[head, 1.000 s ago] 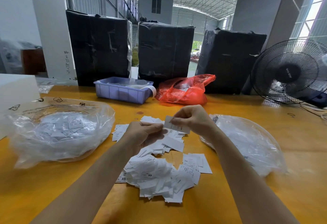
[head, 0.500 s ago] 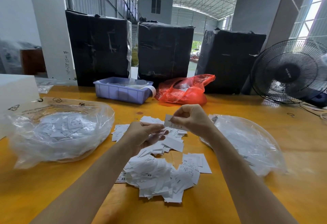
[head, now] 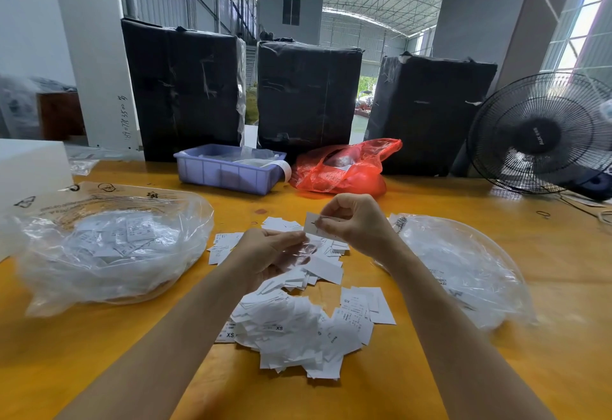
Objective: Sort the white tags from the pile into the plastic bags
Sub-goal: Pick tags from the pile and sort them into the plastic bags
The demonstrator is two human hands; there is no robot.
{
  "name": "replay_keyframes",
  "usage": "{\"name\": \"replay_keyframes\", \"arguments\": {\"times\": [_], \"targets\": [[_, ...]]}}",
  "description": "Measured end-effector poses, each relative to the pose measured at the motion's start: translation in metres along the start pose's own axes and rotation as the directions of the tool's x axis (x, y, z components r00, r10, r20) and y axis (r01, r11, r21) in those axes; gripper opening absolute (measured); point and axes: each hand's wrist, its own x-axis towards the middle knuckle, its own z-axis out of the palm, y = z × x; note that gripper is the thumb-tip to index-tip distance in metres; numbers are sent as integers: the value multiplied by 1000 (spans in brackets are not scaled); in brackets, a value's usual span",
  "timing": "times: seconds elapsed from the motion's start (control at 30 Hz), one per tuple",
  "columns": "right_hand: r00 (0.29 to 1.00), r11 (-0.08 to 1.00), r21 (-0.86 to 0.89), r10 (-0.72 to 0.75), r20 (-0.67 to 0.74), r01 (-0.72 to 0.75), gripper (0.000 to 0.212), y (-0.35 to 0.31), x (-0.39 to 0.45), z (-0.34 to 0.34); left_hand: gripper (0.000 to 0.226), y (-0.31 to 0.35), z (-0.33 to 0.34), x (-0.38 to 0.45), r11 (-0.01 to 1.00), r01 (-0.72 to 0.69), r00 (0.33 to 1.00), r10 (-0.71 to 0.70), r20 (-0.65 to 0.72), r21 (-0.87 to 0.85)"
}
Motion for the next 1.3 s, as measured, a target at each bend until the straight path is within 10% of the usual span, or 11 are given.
{"name": "replay_keyframes", "arguments": {"times": [1.13, 1.3], "targets": [[928, 960, -4, 272, 255, -280, 5, 7, -2, -3, 6, -1, -1, 0, 995, 0, 999, -5, 49, 101], [917, 968, -7, 240, 320, -251, 36, 6, -3, 3, 10, -4, 2, 0, 992, -17, 998, 11, 54, 129]]}}
